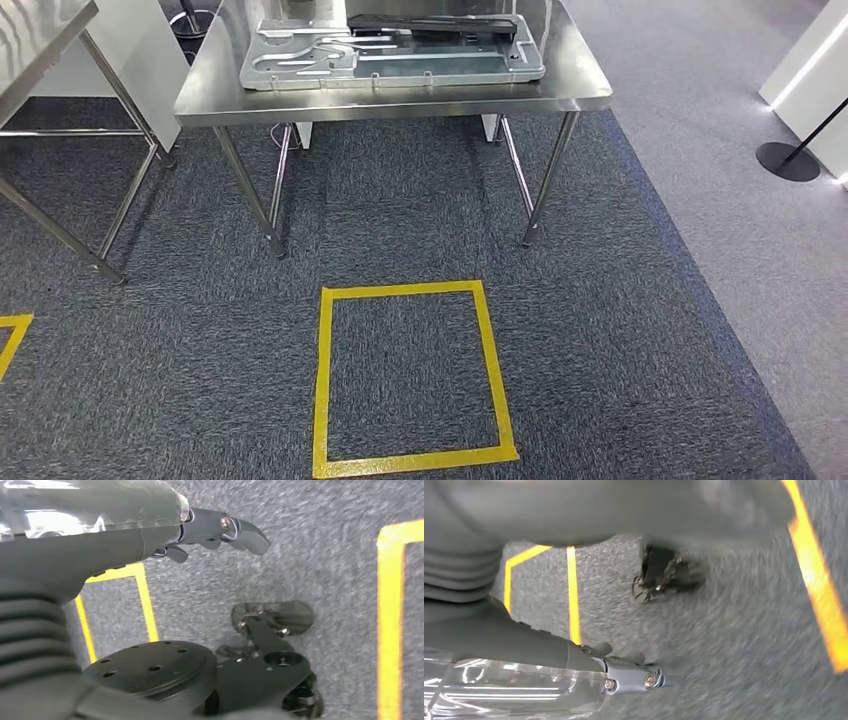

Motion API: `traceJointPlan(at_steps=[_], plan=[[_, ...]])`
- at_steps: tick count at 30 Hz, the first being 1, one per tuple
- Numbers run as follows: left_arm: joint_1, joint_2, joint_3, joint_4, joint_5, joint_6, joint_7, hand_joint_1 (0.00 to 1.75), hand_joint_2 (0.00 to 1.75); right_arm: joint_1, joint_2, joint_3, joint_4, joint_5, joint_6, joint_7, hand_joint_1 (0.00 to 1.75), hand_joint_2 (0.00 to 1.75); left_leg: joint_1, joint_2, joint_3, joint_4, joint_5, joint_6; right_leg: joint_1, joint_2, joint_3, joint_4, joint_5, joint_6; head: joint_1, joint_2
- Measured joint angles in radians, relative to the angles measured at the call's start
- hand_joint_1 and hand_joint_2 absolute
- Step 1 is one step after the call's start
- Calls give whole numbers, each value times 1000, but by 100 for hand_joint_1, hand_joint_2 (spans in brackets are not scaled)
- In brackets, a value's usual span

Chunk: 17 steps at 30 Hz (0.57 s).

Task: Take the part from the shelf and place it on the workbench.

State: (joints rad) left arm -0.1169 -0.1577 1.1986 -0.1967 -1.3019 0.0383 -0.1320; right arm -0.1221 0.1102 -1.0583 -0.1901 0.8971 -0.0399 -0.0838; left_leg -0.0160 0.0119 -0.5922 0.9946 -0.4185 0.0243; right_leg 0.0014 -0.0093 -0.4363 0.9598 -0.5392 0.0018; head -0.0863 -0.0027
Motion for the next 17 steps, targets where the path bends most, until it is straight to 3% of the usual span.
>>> traceJointPlan(at_steps=[2,3,6,7,8,9,11,13,17], plan=[[-3,3,-2,0,-6,4,19,0,175,-5,-2,22,5,28,34,-10,0,175,2,-2,-14,22,-11,-11,-4,-3,-6,-4,6,-12,0,0],[-4,5,-4,0,-9,5,26,0,175,-7,-5,34,7,42,48,-18,0,175,3,-4,-27,56,-36,-17,-7,-6,-9,-5,12,-19,0,0],[-3,6,-13,0,-16,1,36,0,175,-17,-17,76,16,84,65,-47,0,175,12,-6,-100,244,-139,-33,-6,-12,-26,2,22,-26,0,0],[1,7,-22,0,-13,-1,38,0,175,-20,-20,93,17,93,61,-52,0,175,14,-6,-113,288,-152,-36,-6,-12,-32,5,24,-26,0,0],[6,8,-35,0,-7,-3,40,0,175,-23,-22,112,17,97,54,-54,0,175,17,-6,-107,296,-147,-38,-6,-12,-37,9,25,-25,0,0],[13,10,-50,0,5,-5,42,0,175,-24,-23,130,15,96,48,-54,0,175,19,-6,-82,262,-124,-39,-6,-12,-39,12,26,-24,0,0],[27,13,-82,0,38,-7,46,0,175,-25,-25,166,8,77,43,-53,0,175,21,-5,4,124,-73,-36,-6,-12,-40,17,25,-18,0,0],[38,16,-116,0,80,-8,49,0,175,-26,-25,201,-2,45,43,-49,0,175,18,-6,56,29,-55,-26,-4,-12,-44,21,25,-8,0,0],[59,24,-181,0,161,-9,54,0,175,-24,-25,259,-19,-17,42,-41,0,175,18,-6,56,4,-56,-3,-4,-11,-50,24,25,12,0,0]])
